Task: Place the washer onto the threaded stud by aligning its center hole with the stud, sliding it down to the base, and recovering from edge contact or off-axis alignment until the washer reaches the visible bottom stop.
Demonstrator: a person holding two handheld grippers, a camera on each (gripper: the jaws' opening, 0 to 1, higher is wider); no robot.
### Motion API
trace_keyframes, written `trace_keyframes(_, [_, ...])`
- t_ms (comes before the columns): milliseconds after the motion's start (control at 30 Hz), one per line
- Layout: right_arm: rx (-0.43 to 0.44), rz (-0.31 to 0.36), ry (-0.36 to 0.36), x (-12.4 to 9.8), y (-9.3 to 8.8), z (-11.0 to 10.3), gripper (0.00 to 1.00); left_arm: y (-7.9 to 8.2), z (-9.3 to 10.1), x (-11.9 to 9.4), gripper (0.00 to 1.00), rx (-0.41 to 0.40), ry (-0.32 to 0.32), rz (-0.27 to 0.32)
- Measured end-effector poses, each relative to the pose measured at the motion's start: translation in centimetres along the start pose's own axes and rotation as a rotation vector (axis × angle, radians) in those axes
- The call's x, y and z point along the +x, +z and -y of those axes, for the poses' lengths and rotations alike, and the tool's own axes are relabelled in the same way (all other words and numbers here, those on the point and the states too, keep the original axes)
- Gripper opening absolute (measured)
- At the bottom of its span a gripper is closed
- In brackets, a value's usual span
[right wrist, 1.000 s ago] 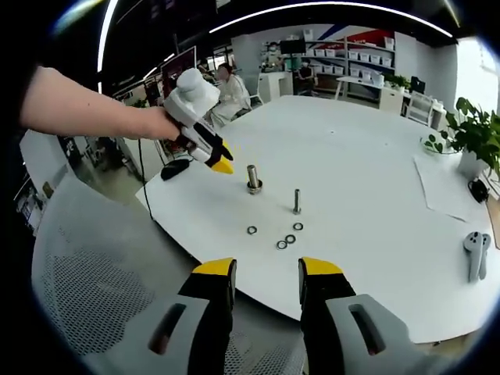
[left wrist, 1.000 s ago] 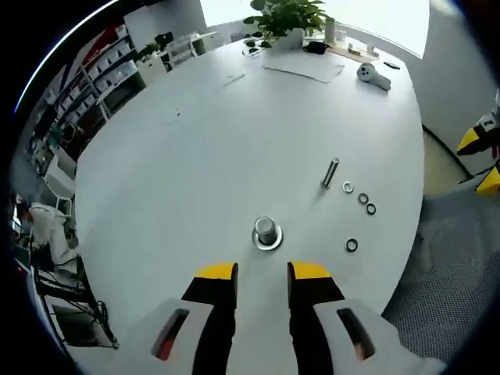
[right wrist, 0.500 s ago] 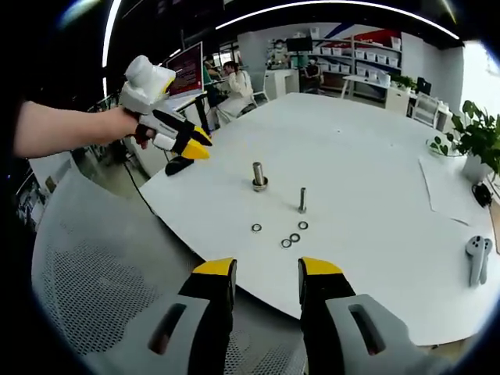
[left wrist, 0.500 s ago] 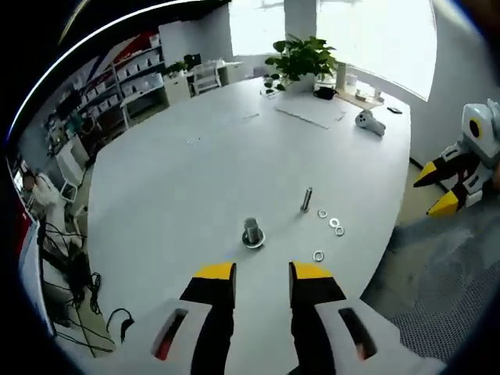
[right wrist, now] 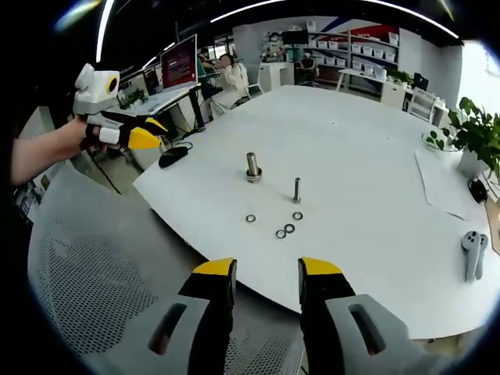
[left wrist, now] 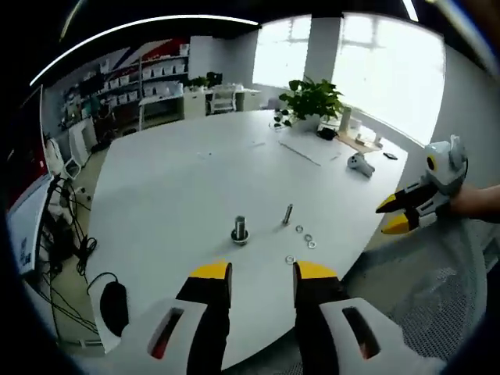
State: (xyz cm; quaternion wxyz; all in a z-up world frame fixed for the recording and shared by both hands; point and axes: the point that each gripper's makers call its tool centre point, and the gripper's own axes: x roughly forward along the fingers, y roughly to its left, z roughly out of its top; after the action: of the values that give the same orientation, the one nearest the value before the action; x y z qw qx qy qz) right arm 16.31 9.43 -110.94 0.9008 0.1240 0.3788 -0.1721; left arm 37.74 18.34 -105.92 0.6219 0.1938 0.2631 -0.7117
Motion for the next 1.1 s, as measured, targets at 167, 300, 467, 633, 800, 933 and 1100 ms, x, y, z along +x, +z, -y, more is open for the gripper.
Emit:
trace_keyframes(167, [-0.005,-0.019,-0.010,0.2,-0.4,0.1,0.34,-0.4,0.2,-0.7,0.30,0.062,0.014,0.003])
trace_keyframes(300, [0.011,-0.026,-0.018,0.0,-0.4,0.2,0.34,-0.3,0.7,-1.0,0.30,0.035,-0.015,0.031])
trace_keyframes(467, [0.003,-0.051,-0.028,0.2,-0.9,0.5,0.34,-1.6,1.1,-0.6,0.30,0.073,-0.032,0.006])
trace_keyframes(633, [-0.002,-0.068,-0.048,-0.1,-1.1,0.7,0.34,-0.8,2.4,-2.3,0.31,0.088,-0.054,0.025])
trace_keyframes(800, [-0.013,-0.081,-0.056,0.0,-1.4,0.8,0.34,-2.1,2.6,-1.9,0.31,0.045,-0.074,0.015])
trace_keyframes(933, [-0.028,-0.099,-0.069,-0.1,-1.6,0.9,0.34,-1.4,2.7,-3.0,0.31,0.054,-0.067,0.050])
trace_keyframes(1100, [-0.027,-0.103,-0.072,0.1,-1.9,1.1,0.34,-2.0,2.4,-3.4,0.30,0.058,-0.053,0.051])
